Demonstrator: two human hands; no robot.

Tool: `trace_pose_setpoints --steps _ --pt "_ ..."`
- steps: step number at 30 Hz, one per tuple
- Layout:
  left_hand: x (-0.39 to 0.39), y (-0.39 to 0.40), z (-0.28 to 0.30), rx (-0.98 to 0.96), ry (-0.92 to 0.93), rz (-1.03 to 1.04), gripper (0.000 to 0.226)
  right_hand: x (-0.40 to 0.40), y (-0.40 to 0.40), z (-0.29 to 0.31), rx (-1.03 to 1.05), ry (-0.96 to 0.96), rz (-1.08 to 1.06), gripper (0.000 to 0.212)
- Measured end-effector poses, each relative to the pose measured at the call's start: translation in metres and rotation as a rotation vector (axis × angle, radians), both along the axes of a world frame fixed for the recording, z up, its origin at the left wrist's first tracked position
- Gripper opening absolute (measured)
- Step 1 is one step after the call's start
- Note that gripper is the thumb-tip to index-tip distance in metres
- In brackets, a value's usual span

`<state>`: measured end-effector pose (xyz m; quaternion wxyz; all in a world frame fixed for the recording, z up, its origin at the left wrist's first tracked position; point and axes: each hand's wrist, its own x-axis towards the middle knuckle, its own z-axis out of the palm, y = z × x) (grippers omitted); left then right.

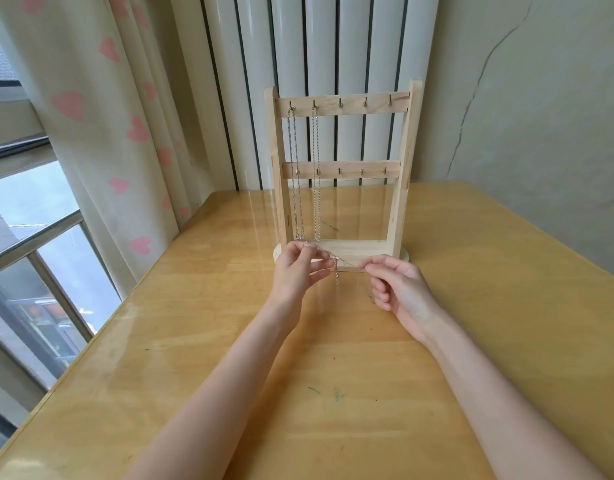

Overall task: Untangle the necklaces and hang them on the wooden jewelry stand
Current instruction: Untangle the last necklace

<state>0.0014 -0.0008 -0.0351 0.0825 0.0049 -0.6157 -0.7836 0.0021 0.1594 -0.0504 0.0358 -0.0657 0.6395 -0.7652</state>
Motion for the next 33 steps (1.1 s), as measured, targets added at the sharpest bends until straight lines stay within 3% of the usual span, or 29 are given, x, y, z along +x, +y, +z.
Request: trace_pose_setpoints --steps 4,12,23,30,33 --pt "-0.001 -0.003 0.005 0.18 -0.054 -0.064 0.015 0.001 -0.005 -0.001 0.12 0.042 0.003 0.007" --pt "0.001 -0.004 0.006 0.151 -0.046 -0.177 0.017 0.002 -0.007 0.0 0.123 0.046 -0.021 0.011" --pt "0.009 0.003 0.005 -0.267 0.021 -0.152 0.013 0.007 -0.014 0.003 0.126 0.064 0.091 0.009" --pt "0.01 0.005 0.003 -0.357 0.054 -0.195 0.009 0.006 -0.014 0.003 0.084 0.043 0.07 0.002" --pt "0.01 0.004 0.003 -0.384 0.085 -0.19 0.01 0.007 -0.014 0.003 0.096 0.043 0.096 0.012"
